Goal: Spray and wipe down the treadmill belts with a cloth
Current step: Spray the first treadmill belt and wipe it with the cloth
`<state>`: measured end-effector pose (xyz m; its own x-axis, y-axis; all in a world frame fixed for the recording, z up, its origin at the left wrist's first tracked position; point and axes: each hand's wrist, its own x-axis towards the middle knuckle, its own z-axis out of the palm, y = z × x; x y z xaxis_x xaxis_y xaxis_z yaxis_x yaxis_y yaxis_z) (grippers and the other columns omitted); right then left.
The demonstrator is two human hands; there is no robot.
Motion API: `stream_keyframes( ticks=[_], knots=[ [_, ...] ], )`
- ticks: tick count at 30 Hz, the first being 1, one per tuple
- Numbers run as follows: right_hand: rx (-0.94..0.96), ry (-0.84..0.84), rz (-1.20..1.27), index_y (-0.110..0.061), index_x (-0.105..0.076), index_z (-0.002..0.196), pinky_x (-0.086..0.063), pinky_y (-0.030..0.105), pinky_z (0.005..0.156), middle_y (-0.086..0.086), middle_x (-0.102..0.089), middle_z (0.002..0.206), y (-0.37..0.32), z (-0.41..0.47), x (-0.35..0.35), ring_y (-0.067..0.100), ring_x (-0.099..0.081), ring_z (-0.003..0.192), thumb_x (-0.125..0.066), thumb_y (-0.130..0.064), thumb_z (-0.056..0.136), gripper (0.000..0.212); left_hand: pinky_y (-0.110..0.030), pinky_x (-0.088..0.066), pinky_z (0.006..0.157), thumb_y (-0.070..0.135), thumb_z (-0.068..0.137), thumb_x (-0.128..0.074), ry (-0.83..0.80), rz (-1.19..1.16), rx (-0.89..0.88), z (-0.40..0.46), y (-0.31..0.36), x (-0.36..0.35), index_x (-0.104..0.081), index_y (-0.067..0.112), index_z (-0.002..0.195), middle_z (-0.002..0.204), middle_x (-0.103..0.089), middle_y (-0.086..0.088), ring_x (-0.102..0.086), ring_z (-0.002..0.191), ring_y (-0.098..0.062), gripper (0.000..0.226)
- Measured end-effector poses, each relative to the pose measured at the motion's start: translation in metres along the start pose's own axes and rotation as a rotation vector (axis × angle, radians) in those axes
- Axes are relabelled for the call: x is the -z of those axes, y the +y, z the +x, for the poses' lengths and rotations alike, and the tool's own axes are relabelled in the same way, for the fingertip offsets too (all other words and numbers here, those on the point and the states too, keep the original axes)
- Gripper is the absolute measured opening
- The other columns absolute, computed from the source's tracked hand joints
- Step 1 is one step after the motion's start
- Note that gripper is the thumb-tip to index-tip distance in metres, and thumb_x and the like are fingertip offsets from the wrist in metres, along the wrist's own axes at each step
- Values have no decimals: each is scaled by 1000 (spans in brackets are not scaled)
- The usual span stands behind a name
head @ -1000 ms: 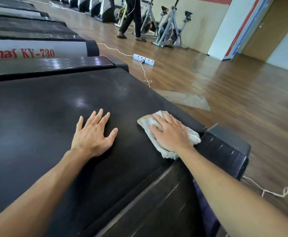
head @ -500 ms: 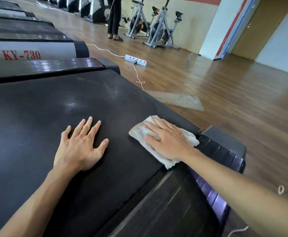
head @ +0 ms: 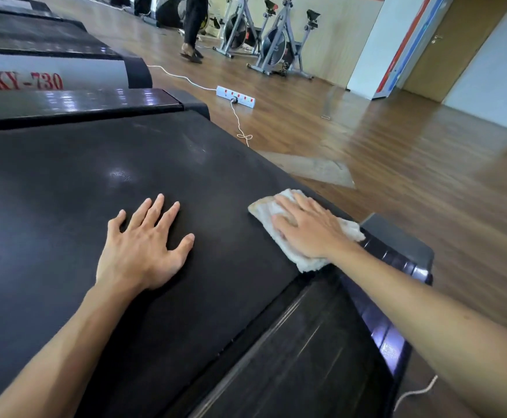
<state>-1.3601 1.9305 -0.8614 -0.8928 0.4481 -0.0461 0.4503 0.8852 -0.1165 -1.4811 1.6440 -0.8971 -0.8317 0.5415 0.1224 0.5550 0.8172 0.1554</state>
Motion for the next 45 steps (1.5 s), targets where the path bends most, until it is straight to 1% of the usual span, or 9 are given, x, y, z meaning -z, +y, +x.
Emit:
stream_keyframes(
  ticks=[4,7,11,19,22,25,33,40,45],
  knots=[
    [-284,28,14,-48,-21,158,-17,57,122,-5,-14,171,-4,43,8,28,-16,156,-22,-59,94,65,-43,-2,125,69,95,-13,-16,11,2,-1,1,2,-4,35,162,171,5,7,8,156,-9,75],
    [-70,55,-18,-44,-36,148,-26,49,119,-3,-33,158,-34,41,-1,27,-30,148,-25,-53,94,56,-45,-3,125,68,96,-14,-19,2,2,-1,1,1,-5,35,163,171,5,6,7,156,-10,76],
    [206,-31,9,-47,-23,159,-17,41,125,-18,-9,171,-39,1,-4,10,-11,157,-22,-68,85,77,-46,-2,125,68,97,-17,-22,-9,-5,-3,2,3,-6,34,163,171,4,5,6,157,-11,74],
    [-241,105,10,-48,-38,145,-29,60,114,-3,-34,159,-26,35,3,30,-33,145,-28,-56,95,52,-47,-3,125,67,98,-20,-4,-3,-9,-1,2,0,-8,33,162,171,2,4,4,157,-12,74],
    [-18,84,8,-47,-42,139,-36,55,111,-2,-38,156,-50,33,-1,30,-38,142,-24,-56,90,53,-47,-2,125,67,98,-21,-9,-15,-6,-1,2,1,-9,34,162,171,2,5,5,157,-11,73],
    [164,-5,21,-50,-25,156,-24,53,121,-14,-14,171,-57,9,-8,19,-18,156,-22,-68,84,75,-46,-1,126,67,98,-21,-10,-25,-6,-1,1,1,-9,35,162,171,2,6,5,157,-11,73],
    [-142,87,29,-53,-33,148,-28,59,115,-7,-27,164,-16,38,3,28,-31,147,-18,-65,81,69,-45,-2,126,68,98,-20,9,-17,-9,-1,1,0,-9,36,162,171,1,6,4,157,-11,73],
    [251,-13,21,-54,-22,156,-21,53,124,-22,-10,170,-19,16,-4,14,-15,157,-18,-76,84,76,-43,-2,126,69,96,-21,3,-15,-8,0,-1,0,-10,38,162,171,1,8,3,156,-9,73],
    [201,22,30,-54,-22,156,-17,57,124,-21,-10,170,-10,50,-4,16,-14,156,-25,-71,90,69,-40,-2,125,71,94,-18,8,-23,12,0,2,4,-11,40,161,171,0,10,3,156,-7,75]
  ],
)
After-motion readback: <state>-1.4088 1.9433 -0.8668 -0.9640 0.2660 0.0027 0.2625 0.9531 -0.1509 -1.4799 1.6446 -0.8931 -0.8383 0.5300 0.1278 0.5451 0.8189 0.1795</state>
